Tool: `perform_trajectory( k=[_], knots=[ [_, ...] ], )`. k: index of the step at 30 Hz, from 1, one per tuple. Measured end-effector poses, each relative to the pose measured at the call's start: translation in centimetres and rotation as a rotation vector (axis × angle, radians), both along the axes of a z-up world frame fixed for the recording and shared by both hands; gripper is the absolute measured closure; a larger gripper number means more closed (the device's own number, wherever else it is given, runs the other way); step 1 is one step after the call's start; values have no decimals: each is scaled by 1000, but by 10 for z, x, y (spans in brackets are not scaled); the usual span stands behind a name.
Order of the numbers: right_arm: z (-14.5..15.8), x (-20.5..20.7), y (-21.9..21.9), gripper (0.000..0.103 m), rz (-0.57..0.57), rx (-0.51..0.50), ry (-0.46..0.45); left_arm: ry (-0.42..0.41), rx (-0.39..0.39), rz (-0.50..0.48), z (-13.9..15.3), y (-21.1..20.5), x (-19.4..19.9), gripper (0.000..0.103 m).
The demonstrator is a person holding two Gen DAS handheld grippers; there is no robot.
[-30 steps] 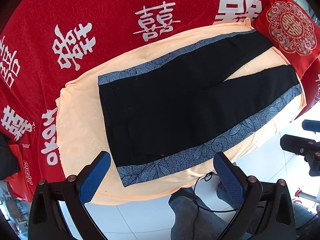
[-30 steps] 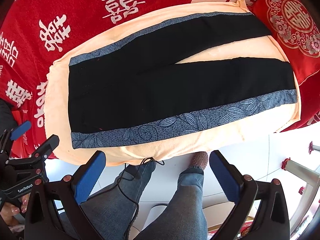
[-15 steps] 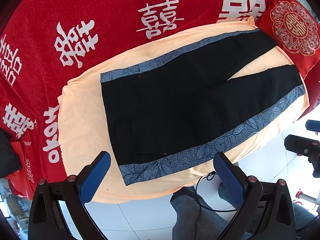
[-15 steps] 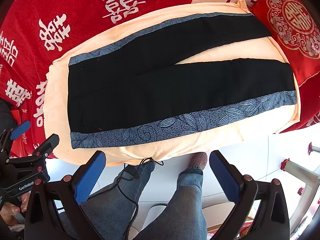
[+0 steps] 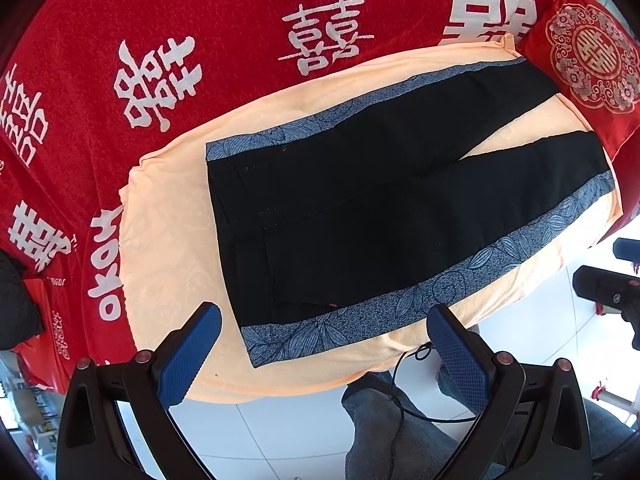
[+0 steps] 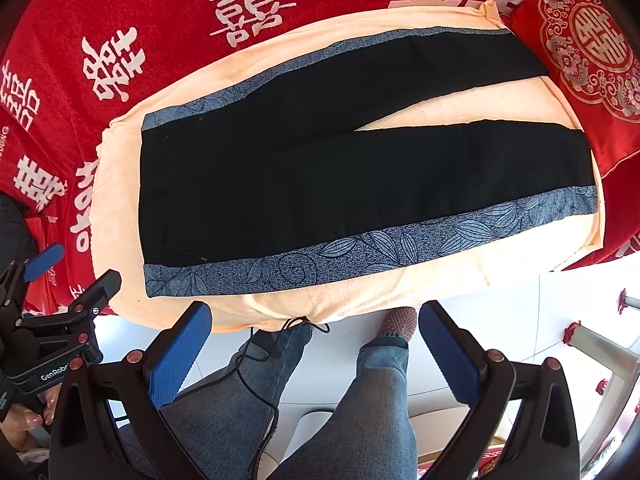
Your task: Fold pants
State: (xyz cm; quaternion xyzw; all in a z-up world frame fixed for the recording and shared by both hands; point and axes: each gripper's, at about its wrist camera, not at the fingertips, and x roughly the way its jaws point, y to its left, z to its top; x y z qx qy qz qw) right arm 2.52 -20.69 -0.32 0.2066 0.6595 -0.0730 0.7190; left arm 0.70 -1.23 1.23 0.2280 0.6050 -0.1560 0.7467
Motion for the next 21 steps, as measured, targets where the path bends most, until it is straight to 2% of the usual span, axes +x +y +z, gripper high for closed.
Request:
perform_trajectory(
  k=[5,12,21],
  knots=[
    [-2,-1,-7,0,1,26,-12,-14,12,49,2,4,-3,0],
    [0,-7,-15,0,78,36,-37,-28,23,152,4,3,-17,0],
    [0,-30,-60,0,102,45,-73,-15,8,332,2,-6,-52,0]
  ],
)
